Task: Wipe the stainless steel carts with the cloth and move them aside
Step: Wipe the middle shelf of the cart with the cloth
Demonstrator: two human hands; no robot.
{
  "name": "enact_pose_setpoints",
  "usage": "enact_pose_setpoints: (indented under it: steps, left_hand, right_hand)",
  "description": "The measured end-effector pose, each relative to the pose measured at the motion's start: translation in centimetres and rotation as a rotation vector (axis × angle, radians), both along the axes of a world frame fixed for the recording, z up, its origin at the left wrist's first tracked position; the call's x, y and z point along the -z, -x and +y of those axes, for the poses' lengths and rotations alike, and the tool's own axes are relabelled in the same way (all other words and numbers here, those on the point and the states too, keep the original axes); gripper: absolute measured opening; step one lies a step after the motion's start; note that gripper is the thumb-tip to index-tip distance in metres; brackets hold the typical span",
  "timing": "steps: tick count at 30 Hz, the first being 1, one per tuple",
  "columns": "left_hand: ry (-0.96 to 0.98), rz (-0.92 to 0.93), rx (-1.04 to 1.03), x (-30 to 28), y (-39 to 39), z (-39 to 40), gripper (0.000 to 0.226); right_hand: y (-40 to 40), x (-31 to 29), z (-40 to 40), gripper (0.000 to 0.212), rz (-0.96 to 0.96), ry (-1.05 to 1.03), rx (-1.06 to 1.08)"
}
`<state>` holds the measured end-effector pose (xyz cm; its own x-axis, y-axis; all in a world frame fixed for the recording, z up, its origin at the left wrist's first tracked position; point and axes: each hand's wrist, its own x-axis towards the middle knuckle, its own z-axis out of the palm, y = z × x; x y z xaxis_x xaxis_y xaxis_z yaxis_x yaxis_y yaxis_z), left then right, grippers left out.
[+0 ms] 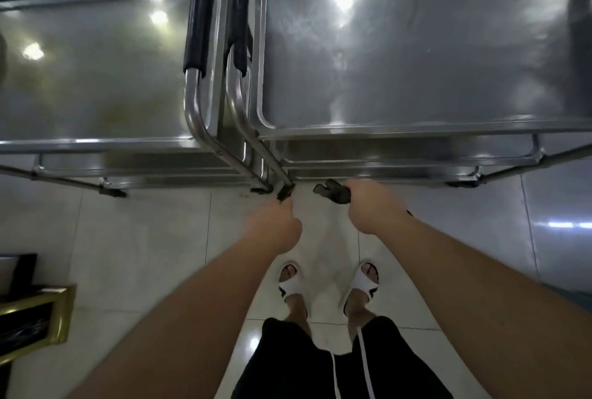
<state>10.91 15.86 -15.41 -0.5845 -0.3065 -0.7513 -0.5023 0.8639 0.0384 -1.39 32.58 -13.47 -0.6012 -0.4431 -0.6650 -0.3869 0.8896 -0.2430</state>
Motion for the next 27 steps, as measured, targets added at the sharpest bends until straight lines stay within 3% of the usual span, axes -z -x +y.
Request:
enact_pose_setpoints:
  steps: [10,16,19,23,27]
  left_hand:
    - [0.035,0.075,-0.103,10.6,2.0,-2.5,0.053]
    - [0.046,0.229,-0.241,18.1,4.2,-6.6,0.040]
    - [0.081,0.252,-0.238,21.8,5.3,-8.1,0.042]
    - [0.113,0.410,-0.336,26.4,6.3,-10.1,0.037]
    - [0.159,0.628,-0.521,30.0,7.1,-11.9,0.051]
  right_hand:
    - [3.9,9.5,-1.7,0.045,0.074,0.047,-0.080]
    - [7.1,16.6,-5.3,0.054,0.099,0.098,-0.040]
    - [8.6,19.7,-6.5,0.047,0.178,0.232,-0.030]
    - [10.4,23.1,-8.2,0.038,0.297,0.369,-0.029]
    - [11.9,25.8,-10.8,0.041,0.381,0.402,-0.018]
